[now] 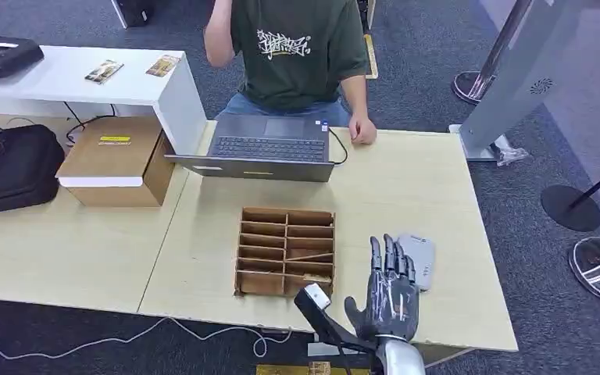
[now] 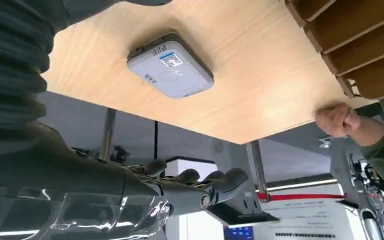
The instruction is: Pass the card to the sensor for recognition and then transmit it.
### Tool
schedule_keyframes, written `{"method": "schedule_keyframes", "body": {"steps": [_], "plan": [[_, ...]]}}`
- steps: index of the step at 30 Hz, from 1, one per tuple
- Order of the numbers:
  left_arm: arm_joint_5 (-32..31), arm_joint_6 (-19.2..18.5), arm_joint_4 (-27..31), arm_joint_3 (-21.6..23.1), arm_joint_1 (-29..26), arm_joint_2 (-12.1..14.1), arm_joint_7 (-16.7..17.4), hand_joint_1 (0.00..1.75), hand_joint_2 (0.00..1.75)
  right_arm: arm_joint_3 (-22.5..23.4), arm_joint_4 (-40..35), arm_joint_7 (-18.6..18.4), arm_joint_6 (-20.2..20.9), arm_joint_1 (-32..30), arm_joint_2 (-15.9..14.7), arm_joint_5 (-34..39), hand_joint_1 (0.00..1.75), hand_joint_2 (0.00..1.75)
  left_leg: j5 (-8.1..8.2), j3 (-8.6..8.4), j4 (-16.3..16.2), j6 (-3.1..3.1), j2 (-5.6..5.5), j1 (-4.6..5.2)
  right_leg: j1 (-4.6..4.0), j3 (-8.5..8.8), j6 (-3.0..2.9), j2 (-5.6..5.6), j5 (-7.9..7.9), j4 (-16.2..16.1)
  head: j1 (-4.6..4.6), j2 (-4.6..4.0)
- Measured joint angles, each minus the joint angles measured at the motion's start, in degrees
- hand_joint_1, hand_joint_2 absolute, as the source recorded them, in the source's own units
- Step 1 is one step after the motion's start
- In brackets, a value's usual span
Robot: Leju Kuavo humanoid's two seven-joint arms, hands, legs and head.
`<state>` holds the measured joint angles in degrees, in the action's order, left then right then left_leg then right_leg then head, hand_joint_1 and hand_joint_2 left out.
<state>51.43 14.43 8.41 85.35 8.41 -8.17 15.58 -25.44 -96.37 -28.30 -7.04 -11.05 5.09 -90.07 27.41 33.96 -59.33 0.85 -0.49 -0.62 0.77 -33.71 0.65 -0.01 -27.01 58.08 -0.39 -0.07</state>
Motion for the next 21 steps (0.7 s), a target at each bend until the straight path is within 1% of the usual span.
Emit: {"method": "schedule_keyframes", "body": {"steps": [2,5,9,11,13,15,18,21], "plan": [[0.0,0.0,0.0,0.0,0.01,0.0,0.0,0.0,0.0,0.0,0.26,0.33,0.0,0.1,0.0,0.18,0.0,1.75,0.0,0.0,0.0,0.0,0.0,0.0,0.0,0.0,0.0,0.0,0.0,0.0,0.0,0.0],[0.04,0.02,0.0,0.0,0.08,-0.02,0.0,0.0,0.0,-0.28,1.55,2.1,-0.11,0.65,0.07,1.05,0.0,1.75,0.0,0.0,0.0,0.0,0.0,0.0,0.0,0.0,0.0,0.01,0.0,0.0,0.02,0.0],[0.57,0.28,0.0,0.0,0.36,-0.3,0.0,0.0,0.0,-1.05,5.11,3.56,-1.53,2.17,-0.15,1.48,0.0,1.75,0.0,-0.01,0.0,0.0,0.0,0.0,0.0,0.01,0.0,-0.01,0.0,0.0,0.02,0.0],[0.85,0.31,0.0,0.0,0.41,-0.33,0.0,0.0,0.0,-1.44,6.18,3.96,-1.05,2.63,-0.28,2.07,0.0,1.75,0.0,-0.01,0.0,0.0,0.0,0.0,0.0,0.01,0.0,0.0,0.0,0.0,0.0,0.0],[1.59,0.33,0.0,0.0,0.47,-0.33,0.0,0.0,0.0,-2.05,7.43,4.26,1.02,3.13,-0.52,2.99,0.0,1.75,0.0,-0.01,0.0,0.0,0.0,0.0,0.0,0.0,0.0,0.01,0.0,0.0,0.0,0.0],[2.01,0.31,0.0,0.0,0.52,-0.33,0.0,0.0,0.0,-2.93,8.7,4.57,2.03,3.69,-0.85,4.2,0.0,1.75,0.0,-0.01,0.0,0.0,0.0,0.0,0.0,0.0,0.0,0.01,0.0,0.0,0.02,0.0],[2.38,0.31,0.0,0.0,0.59,-0.33,0.04,0.0,0.0,-3.96,10.65,5.09,2.05,4.63,-1.16,6.03,0.0,1.75,0.0,0.0,0.0,0.0,0.0,0.0,0.0,0.0,0.0,0.01,0.0,0.0,0.02,0.0],[2.4,0.31,0.0,0.0,0.69,-0.33,0.28,0.0,0.0,-4.57,12.02,5.18,2.01,5.32,-1.25,6.32,0.0,1.75,0.0,0.0,0.0,0.0,0.0,0.0,0.0,0.0,0.0,0.0,0.0,0.0,0.02,0.0]]}}
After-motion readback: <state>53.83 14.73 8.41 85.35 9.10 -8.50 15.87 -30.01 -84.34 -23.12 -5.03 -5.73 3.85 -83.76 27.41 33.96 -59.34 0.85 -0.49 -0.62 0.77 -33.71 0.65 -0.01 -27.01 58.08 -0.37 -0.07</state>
